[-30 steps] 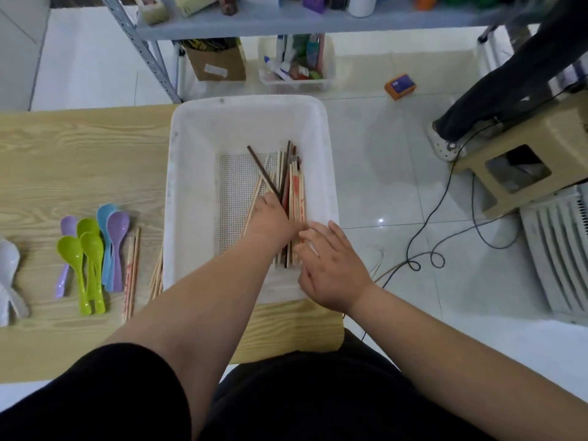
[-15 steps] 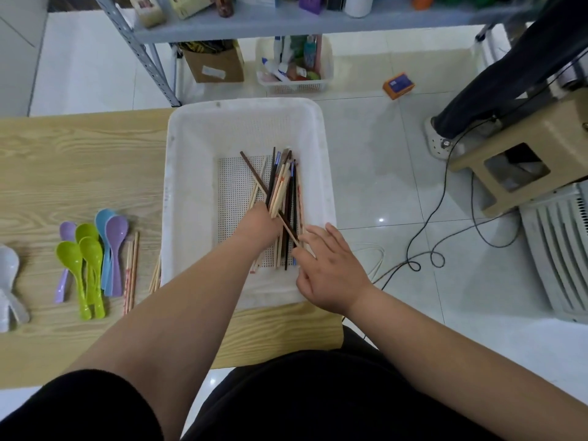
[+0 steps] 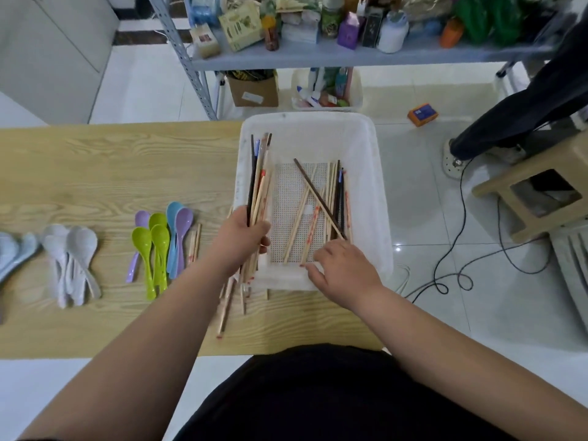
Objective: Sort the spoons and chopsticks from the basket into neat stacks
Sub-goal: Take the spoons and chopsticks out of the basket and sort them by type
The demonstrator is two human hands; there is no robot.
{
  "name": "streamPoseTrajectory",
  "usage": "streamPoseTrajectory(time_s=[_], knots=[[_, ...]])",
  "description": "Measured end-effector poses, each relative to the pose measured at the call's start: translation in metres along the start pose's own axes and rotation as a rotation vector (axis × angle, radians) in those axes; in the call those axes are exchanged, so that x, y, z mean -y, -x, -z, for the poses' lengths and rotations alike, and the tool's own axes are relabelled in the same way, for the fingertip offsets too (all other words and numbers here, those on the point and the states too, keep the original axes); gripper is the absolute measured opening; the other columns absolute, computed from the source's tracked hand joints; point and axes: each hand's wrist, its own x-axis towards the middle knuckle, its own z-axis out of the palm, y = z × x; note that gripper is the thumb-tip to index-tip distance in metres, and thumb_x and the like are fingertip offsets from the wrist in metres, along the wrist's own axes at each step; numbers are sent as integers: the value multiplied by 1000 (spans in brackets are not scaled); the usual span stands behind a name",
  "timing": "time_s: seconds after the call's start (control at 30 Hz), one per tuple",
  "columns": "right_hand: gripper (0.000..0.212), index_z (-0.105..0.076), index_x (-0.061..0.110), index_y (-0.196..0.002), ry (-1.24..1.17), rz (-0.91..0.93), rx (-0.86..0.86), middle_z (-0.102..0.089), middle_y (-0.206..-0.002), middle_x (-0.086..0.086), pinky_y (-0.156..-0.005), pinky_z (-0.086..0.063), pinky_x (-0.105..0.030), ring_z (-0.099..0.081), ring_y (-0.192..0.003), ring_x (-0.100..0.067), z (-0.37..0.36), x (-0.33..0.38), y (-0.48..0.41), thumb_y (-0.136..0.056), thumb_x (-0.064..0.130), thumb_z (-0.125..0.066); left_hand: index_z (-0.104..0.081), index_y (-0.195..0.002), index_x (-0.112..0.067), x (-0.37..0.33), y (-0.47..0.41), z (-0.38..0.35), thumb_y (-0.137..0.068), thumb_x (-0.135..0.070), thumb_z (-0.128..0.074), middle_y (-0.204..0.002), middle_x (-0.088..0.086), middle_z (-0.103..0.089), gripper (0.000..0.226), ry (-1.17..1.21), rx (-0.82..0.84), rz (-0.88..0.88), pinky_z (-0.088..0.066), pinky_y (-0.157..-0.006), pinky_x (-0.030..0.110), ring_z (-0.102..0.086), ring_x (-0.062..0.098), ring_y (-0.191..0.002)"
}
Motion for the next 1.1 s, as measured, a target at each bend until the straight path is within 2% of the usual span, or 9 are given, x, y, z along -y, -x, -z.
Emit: streamPoseTrajectory(time_s=[0.13,0.23,0.37,0.53,0.67,0.77,0.87,1.03,1.1], knots=[[76,-65,19,-119,23,-61,26,-62,-115,-1,-98,-44,-37,-51,-114,-20,2,4,-1,-89,64,-11,-55,-99,-14,30,15,56,-95,-18,-59,-71,6,-66,7,-45,-182,-56,-52,-59,27,-62,7,-55],[62,-66,19,-115,39,-95,32,-61,-111,0,-93,-46,-38,-50,-110,-19,2,7,0,-94,57,-22,-57,-108,-14,69,17,80,-94,-18,-60,-82,5,-69,15,-111,-170,48,-59,-65,36,-69,16,-65],[49,-65,21,-104,41,-127,27,-59,-100,2,-87,-47,-37,-50,-102,-18,1,8,1,-96,51,-28,-57,-102,-9,112,7,83,-92,-21,-63,-88,12,-72,17,-228,-120,168,-59,-62,36,-71,22,-67],[36,-60,22,-89,63,-165,8,-54,-89,3,-78,-44,-36,-49,-95,-19,-1,11,2,-99,44,-34,-53,-124,-6,133,-1,79,-92,-35,-63,-112,14,-66,44,-472,-91,173,-49,-75,35,-63,32,-97],[33,-55,24,-82,71,-189,-12,-53,-85,4,-71,-41,-34,-48,-92,-18,-1,14,3,-100,43,-35,-45,-140,-12,137,0,77,-86,-19,-63,-132,16,-54,57,-591,-44,44,-51,-91,42,-58,35,-112],[35,-57,23,-81,73,-191,-23,-53,-84,3,-72,-45,-36,-49,-91,-19,-1,14,3,-99,43,-34,-36,-151,-19,141,3,73,-84,-20,-64,-144,14,-43,73,-712,40,-18,-45,-104,47,-50,36,-126],[33,-53,25,-80,77,-182,-15,-52,-83,4,-72,-44,-36,-50,-91,-19,0,15,3,-99,44,-33,-27,-156,-22,144,4,72,-84,-24,-66,-146,12,-40,82,-766,72,-38,-41,-109,47,-45,33,-132],[41,-65,20,-102,75,-97,-20,-58,-99,3,-86,-46,-36,-49,-102,-17,3,8,2,-101,46,-34,-37,-152,-21,142,2,75,-83,-30,-66,-146,13,-42,75,-770,46,-39,-40,-110,47,-43,35,-132],[46,-67,19,-103,56,-39,-85,-61,-100,4,-89,-46,-35,-51,-101,-16,6,0,4,-100,49,-32,-43,-148,-19,133,2,76,-84,-26,-65,-142,14,-46,68,-752,-7,-62,-41,-108,47,-45,37,-129]])
